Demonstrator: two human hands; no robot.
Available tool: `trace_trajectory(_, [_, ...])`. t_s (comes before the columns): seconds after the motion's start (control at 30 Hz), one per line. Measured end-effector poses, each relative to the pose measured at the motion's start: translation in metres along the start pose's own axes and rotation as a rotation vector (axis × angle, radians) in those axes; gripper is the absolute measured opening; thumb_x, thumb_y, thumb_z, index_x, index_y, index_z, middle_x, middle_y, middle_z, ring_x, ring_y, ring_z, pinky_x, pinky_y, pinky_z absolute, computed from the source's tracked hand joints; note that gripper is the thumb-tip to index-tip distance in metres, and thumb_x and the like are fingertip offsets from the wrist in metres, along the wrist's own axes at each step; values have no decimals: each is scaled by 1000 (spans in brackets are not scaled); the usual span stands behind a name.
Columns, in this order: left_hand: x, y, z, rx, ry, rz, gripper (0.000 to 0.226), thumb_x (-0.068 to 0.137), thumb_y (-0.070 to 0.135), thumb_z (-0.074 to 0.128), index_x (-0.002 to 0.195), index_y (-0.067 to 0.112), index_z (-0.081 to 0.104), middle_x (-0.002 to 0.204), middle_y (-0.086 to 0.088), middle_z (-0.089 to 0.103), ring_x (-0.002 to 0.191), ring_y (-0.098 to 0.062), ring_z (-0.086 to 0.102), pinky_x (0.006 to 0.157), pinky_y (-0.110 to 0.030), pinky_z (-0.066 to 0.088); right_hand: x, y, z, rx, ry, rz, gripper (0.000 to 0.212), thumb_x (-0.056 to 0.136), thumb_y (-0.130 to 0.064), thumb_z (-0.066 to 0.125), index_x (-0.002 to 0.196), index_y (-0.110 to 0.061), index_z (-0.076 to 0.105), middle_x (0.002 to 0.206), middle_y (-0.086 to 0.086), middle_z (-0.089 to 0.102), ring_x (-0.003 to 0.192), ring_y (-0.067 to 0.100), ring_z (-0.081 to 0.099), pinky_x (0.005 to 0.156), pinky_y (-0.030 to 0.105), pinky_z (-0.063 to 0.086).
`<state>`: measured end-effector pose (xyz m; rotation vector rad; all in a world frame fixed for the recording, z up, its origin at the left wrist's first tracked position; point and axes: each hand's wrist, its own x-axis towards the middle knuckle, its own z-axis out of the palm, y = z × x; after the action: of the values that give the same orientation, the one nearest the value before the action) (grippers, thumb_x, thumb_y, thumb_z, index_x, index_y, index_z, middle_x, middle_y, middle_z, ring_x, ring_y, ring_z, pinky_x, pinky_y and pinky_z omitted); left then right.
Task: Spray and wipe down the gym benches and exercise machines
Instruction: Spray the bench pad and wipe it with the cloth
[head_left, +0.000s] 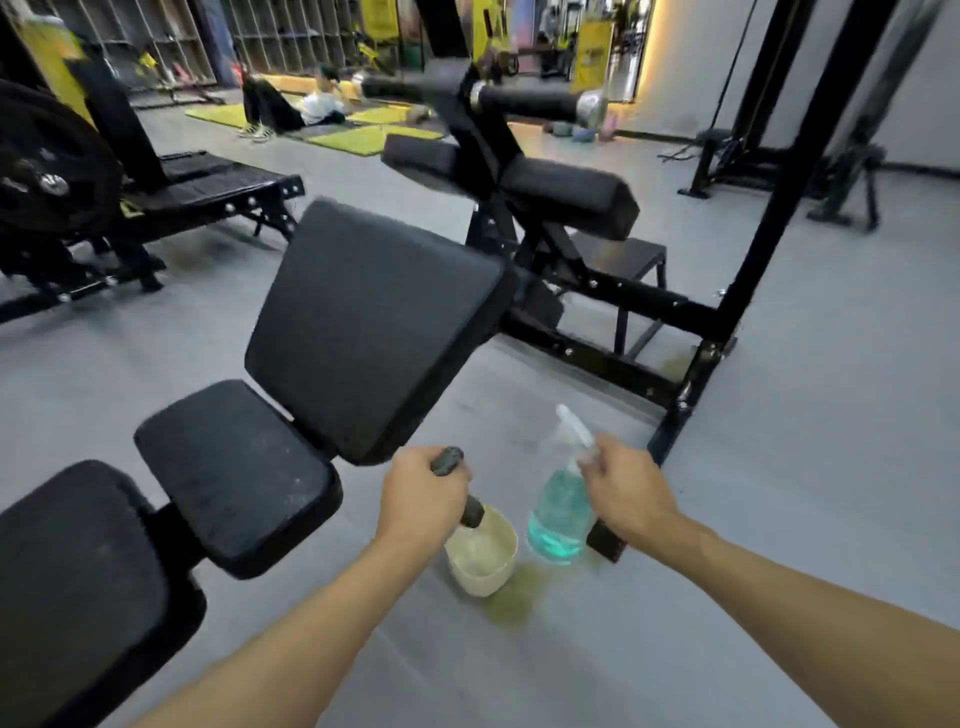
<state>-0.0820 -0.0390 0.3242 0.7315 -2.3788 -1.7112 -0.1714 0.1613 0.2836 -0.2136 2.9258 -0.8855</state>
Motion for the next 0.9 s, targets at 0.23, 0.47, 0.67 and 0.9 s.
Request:
trace_trajectory(0.23, [-62, 260, -29, -16, -147, 16, 12, 86, 5, 57, 78, -4, 58, 56, -10, 69, 57, -28, 58, 53, -35, 40, -64, -96, -275, 109, 78, 106, 25, 100, -35, 44, 79, -22, 45, 78, 2, 63, 73, 26, 62, 61, 38, 48])
trace_trajectory(0.47, [-113, 484, 61, 209, -498, 272, 23, 76, 14, 78, 89, 1, 64, 81, -12, 66, 55, -8, 61, 47, -29, 49, -72, -98, -535, 222, 320, 105, 23, 90, -27, 53, 76, -9, 53, 64, 9, 63, 63, 29, 64, 59, 47, 53])
trace_trajectory(0.67, [-138, 617, 177, 370, -477, 486, 59, 63, 54, 86, 109, 24, 65, 107, 6, 46, 96, -5, 56, 82, -16, 49, -39, -62, -696, 192, 479, 31, 24, 91, -30, 53, 71, -18, 52, 64, 4, 62, 65, 30, 65, 63, 49, 54])
trace_trajectory(0.9, [-114, 704, 272, 470, -488, 711, 80, 53, 80, 73, 115, 31, 58, 107, 15, 36, 108, -6, 40, 98, -27, 42, 20, -12, -777, 268, 581, -94, 31, 89, -44, 49, 83, -17, 61, 61, 0, 59, 60, 26, 64, 60, 47, 56])
